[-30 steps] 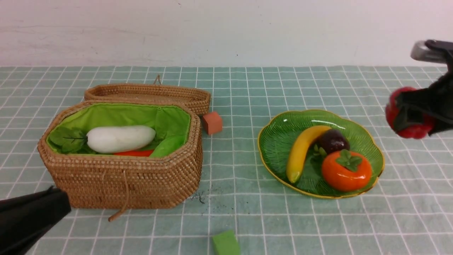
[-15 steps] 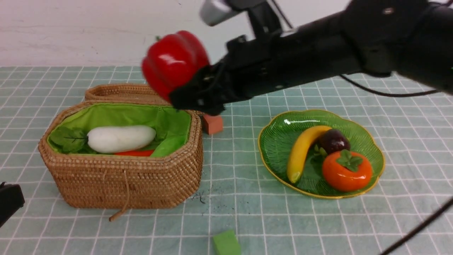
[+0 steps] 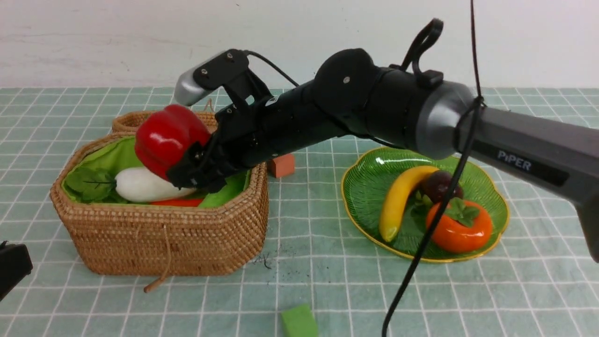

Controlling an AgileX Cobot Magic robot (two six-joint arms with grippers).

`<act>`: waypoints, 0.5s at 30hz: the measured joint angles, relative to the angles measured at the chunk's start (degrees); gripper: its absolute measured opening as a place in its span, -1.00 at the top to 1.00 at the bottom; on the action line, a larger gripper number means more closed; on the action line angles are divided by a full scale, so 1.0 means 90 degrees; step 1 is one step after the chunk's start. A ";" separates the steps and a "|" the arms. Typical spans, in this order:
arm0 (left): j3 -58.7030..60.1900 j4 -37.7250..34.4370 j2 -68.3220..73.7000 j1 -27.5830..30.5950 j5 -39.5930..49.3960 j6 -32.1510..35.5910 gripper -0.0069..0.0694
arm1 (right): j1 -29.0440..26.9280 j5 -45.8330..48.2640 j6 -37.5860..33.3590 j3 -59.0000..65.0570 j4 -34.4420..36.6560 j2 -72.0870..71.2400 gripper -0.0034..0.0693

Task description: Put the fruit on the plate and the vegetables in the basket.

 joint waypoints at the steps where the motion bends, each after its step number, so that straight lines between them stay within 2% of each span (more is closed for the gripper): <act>1: 0.0000 0.0000 0.0000 0.0000 -0.0023 0.0000 0.85 | 0.0000 0.0078 0.0152 -0.0009 -0.0158 -0.0076 -0.91; 5: 0.0000 0.0000 0.0000 0.0000 -0.0285 0.0000 0.85 | 0.0000 0.0646 0.0846 -0.0026 -0.1278 -0.0616 -0.91; 6: 0.0000 0.0000 0.0000 0.0000 -0.0285 0.0000 0.85 | 0.0000 0.0683 0.0948 -0.0026 -0.1352 -0.0698 -0.91; 10: 0.0000 0.0000 0.0000 0.0000 -0.0755 0.0000 0.85 | 0.0000 0.1848 0.2487 -0.0046 -0.3063 -0.1755 -0.53; 11: 0.0000 0.0000 0.0000 0.0000 -0.0818 0.0000 0.85 | 0.0000 0.2065 0.2734 -0.0049 -0.3220 -0.1921 -0.44; 13: 0.0000 0.0000 -0.0033 0.0000 -0.1026 0.0006 0.85 | 0.0000 0.2896 0.3472 -0.0054 -0.4030 -0.2497 -0.12; 14: 0.0000 -0.0007 -0.0152 0.0000 -0.1156 0.0006 0.85 | 0.0000 0.3360 0.3746 -0.0062 -0.4500 -0.2768 0.14; 15: 0.0000 -0.0007 -0.0174 0.0000 -0.1170 0.0006 0.85 | 0.0000 0.3432 0.3784 -0.0062 -0.4500 -0.2850 0.14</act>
